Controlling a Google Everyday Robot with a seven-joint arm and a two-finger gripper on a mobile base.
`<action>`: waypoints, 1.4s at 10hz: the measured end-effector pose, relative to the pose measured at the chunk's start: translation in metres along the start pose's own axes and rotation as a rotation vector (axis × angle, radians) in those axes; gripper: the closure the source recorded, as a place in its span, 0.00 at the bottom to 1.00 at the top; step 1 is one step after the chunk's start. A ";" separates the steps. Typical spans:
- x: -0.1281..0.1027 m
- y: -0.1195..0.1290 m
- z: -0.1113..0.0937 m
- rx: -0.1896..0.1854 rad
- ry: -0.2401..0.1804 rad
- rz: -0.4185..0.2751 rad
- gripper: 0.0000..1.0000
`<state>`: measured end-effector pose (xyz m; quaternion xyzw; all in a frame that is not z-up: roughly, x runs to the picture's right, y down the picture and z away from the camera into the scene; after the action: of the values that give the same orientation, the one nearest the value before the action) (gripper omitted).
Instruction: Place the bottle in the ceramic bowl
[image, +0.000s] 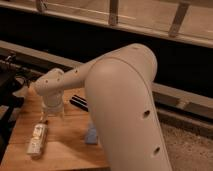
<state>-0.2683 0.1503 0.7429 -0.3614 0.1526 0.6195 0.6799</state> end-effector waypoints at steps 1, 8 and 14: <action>-0.001 0.003 0.000 -0.012 0.003 -0.030 0.35; 0.014 0.103 0.028 -0.093 0.076 -0.255 0.35; 0.012 0.090 0.057 -0.006 0.127 -0.221 0.35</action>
<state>-0.3657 0.1955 0.7471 -0.4169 0.1529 0.5172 0.7317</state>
